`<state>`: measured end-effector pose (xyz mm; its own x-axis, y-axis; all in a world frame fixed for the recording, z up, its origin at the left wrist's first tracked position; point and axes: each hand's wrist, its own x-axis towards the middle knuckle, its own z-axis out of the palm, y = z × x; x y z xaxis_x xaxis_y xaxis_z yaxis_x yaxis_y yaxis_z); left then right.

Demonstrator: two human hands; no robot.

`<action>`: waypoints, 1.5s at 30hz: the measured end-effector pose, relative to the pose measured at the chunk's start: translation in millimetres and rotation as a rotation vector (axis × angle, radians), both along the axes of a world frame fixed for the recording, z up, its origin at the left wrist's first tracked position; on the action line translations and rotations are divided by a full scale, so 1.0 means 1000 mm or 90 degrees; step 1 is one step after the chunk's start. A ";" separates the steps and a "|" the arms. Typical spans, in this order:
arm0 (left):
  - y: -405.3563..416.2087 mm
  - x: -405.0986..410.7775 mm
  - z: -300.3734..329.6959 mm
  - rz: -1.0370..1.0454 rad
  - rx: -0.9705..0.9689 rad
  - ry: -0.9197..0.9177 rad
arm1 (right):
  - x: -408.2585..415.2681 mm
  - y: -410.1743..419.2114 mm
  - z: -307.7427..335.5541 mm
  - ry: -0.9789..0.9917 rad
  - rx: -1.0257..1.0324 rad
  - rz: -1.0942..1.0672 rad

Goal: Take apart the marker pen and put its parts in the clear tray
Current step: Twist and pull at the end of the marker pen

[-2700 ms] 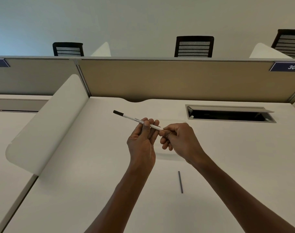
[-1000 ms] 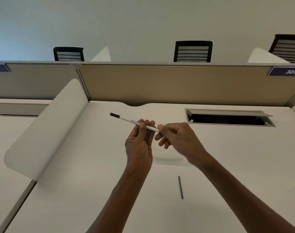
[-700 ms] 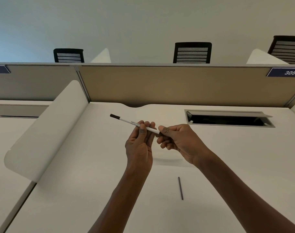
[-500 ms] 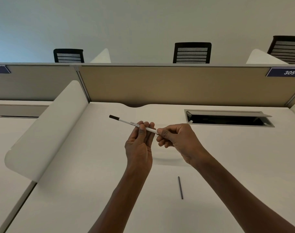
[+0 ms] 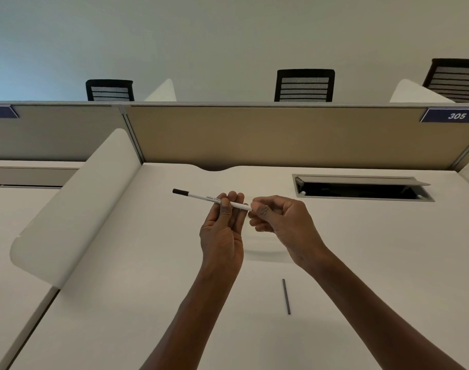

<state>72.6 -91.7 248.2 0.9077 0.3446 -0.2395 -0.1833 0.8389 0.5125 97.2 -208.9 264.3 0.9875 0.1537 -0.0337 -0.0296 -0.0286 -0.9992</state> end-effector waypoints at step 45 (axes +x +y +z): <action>0.001 -0.007 -0.009 -0.019 -0.047 0.027 | -0.005 -0.021 -0.015 -0.024 -0.028 -0.029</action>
<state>66.1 -90.5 239.2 0.9058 0.2971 -0.3022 -0.1363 0.8795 0.4560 92.6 -229.5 249.1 0.9942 0.1073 -0.0021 0.0056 -0.0715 -0.9974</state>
